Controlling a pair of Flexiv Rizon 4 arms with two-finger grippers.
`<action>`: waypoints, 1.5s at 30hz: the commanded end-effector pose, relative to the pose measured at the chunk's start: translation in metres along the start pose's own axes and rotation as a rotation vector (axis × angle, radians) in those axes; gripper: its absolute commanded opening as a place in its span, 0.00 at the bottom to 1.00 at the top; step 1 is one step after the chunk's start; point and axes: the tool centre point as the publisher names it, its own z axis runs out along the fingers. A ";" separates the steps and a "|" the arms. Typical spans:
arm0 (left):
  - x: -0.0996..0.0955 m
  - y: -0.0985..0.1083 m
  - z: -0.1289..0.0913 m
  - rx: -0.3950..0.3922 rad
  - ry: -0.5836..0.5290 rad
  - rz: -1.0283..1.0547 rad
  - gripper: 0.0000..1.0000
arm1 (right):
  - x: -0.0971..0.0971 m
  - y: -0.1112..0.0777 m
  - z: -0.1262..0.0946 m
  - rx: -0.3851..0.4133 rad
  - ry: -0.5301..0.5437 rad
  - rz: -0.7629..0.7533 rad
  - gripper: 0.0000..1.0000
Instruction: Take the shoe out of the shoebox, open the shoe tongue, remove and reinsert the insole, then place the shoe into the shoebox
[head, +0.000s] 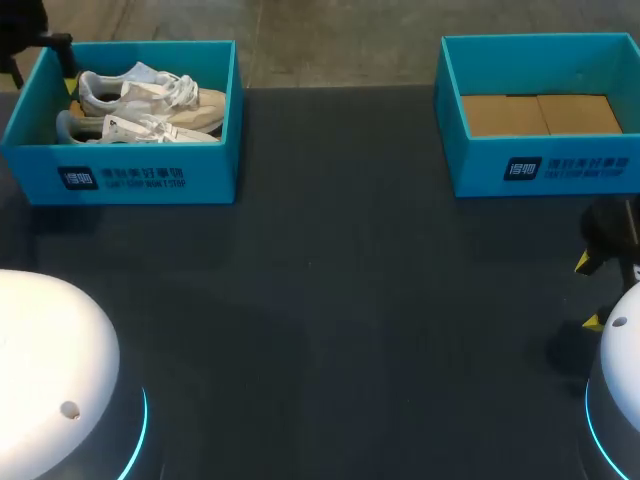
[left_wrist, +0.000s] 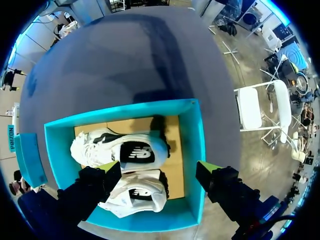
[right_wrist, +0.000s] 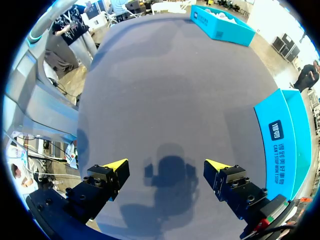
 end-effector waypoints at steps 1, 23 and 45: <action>-0.008 0.003 0.017 0.039 0.021 0.001 1.00 | 0.002 0.000 0.000 0.001 -0.003 0.000 1.00; 0.007 -0.008 0.073 0.092 0.032 -0.005 0.98 | 0.002 0.000 0.000 0.001 -0.003 0.000 1.00; 0.010 0.004 0.110 0.060 0.034 -0.056 0.78 | 0.002 0.000 0.000 0.001 -0.003 0.000 1.00</action>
